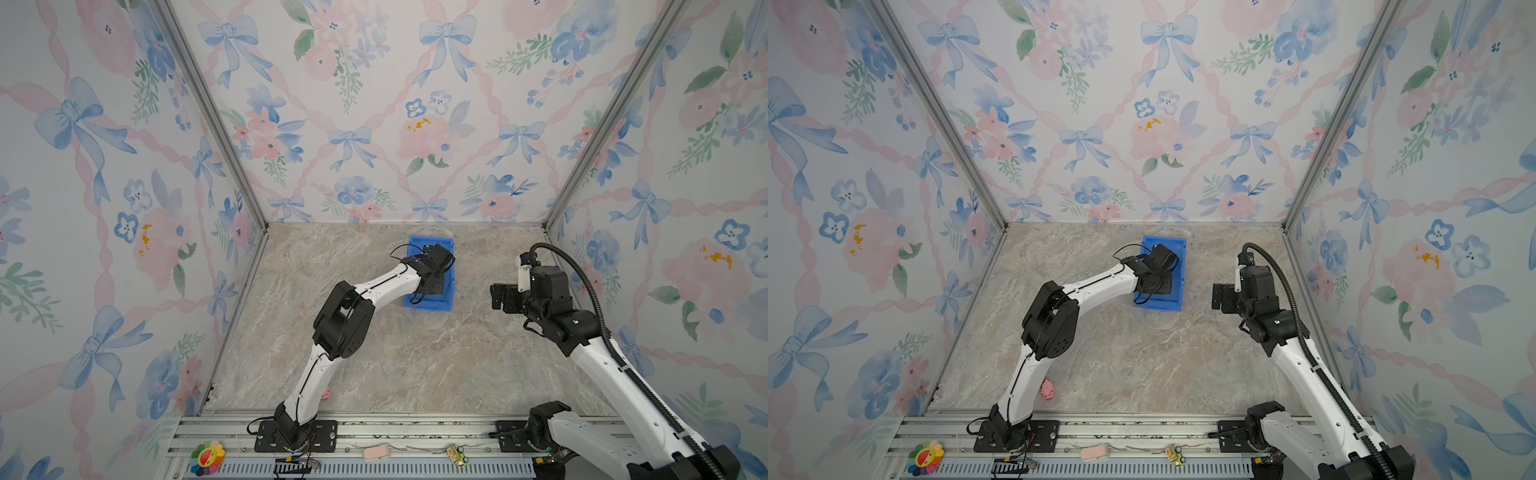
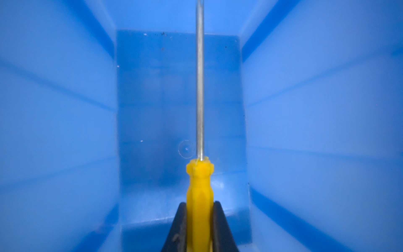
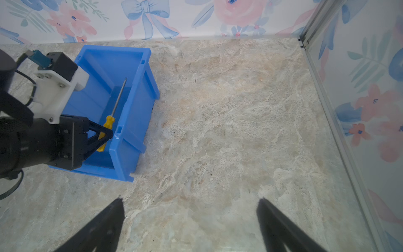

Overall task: Put the screwdriver in the bin
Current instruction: Place the screwdriver in the bin.

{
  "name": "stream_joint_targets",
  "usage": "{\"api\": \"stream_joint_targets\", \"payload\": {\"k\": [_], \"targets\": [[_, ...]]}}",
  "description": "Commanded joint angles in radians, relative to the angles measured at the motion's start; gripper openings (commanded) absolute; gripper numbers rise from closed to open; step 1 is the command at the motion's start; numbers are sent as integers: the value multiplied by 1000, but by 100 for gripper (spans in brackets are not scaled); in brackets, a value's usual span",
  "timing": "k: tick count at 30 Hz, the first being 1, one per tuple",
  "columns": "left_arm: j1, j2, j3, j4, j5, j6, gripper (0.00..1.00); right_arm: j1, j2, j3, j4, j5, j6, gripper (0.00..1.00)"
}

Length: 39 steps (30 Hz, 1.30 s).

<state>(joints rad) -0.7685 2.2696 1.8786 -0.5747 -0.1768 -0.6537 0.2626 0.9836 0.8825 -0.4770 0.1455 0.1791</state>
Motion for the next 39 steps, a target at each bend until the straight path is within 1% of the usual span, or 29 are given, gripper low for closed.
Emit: {"api": "stream_joint_targets", "payload": {"k": [1, 6, 10, 13, 15, 16, 17, 21, 22, 25, 26, 27, 28, 29, 32, 35, 37, 39], "targets": [[8, 23, 23, -7, 12, 15, 1, -11, -7, -2, -9, 11, -5, 97], [8, 17, 24, -7, 2, 16, 15, -13, -7, -2, 1, 15, -6, 97], [5, 5, 24, -6, -5, 19, 24, -13, -2, 11, 4, 14, -6, 97], [-1, -6, 24, -7, -8, 21, 34, -13, 3, 24, 0, 15, -10, 97], [-5, -17, 24, -7, -11, 24, 43, -12, 2, 30, -3, 17, -13, 97], [-8, -24, 24, -7, -13, 27, 50, -13, 0, 32, -6, 18, -15, 97], [-10, -30, 24, -7, -12, 31, 55, -13, 0, 34, -8, 20, -17, 97], [-25, -70, 22, -7, -9, 52, 58, -16, -13, 32, -8, 28, -20, 97], [-31, -82, 22, -7, -9, 62, 61, -17, -18, 29, -7, 26, -20, 97], [-46, -130, 9, -8, -14, 80, 67, -20, -30, 23, -1, 20, -20, 97], [-49, -151, -5, -7, -16, 79, 70, -23, -36, 19, 4, 16, -20, 97], [-51, -170, -20, -7, -18, 77, 71, -28, -42, 15, 8, 12, -18, 97], [-54, -190, -36, -7, -19, 78, 76, -33, -50, 9, 17, 6, -17, 97], [-55, -214, -57, -7, -23, 79, 77, -41, -58, 2, 22, -3, -15, 97], [-57, -291, -133, -6, -56, 87, 89, -61, -75, -12, 35, -15, -8, 97], [-57, -378, -236, 6, -120, 114, 94, -79, -91, -36, 48, -20, 0, 97], [-57, -443, -337, 56, -168, 142, 98, -93, -101, -61, 66, -21, 11, 97], [-52, -497, -424, 90, -202, 161, 98, -109, -106, -89, 83, -23, 27, 97]]}}
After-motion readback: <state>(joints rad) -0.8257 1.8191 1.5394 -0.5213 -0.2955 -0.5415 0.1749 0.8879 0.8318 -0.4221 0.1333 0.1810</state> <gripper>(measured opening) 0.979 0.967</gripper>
